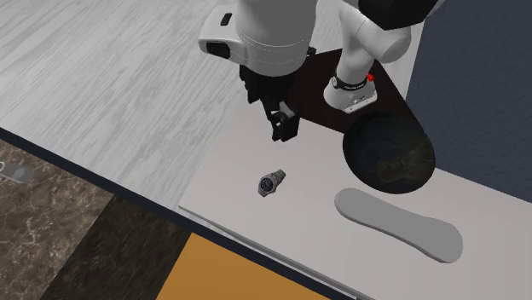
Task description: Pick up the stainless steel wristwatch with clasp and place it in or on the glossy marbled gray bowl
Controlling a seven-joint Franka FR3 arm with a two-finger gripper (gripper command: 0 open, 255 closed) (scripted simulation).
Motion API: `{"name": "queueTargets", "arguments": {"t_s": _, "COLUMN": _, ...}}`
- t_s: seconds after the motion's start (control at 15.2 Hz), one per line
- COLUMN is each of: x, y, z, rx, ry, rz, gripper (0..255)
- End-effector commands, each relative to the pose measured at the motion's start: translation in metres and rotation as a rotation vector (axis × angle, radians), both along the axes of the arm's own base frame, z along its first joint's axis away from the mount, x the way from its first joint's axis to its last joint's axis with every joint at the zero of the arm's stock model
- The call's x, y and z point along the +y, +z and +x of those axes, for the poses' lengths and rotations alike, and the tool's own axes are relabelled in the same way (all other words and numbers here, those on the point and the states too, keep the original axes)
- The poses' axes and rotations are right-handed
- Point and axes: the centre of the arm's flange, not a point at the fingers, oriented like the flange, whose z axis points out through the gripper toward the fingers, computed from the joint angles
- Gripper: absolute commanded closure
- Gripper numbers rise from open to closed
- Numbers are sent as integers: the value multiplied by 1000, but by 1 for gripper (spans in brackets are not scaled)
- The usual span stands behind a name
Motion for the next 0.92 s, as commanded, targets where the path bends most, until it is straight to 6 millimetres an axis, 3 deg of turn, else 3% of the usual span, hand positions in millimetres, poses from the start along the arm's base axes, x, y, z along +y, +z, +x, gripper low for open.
{"name": "queueTargets", "arguments": {"t_s": 0.0, "x": 29, "y": 2, "z": 5, "rx": 4, "ry": 17, "rz": -5, "gripper": 0}}
{"name": "queueTargets", "arguments": {"t_s": 0.46, "x": 122, "y": 2, "z": 21, "rx": 15, "ry": 78, "rz": -26, "gripper": 0}}
{"name": "queueTargets", "arguments": {"t_s": 0.86, "x": 121, "y": -30, "z": 23, "rx": 15, "ry": 78, "rz": -26, "gripper": 0}}
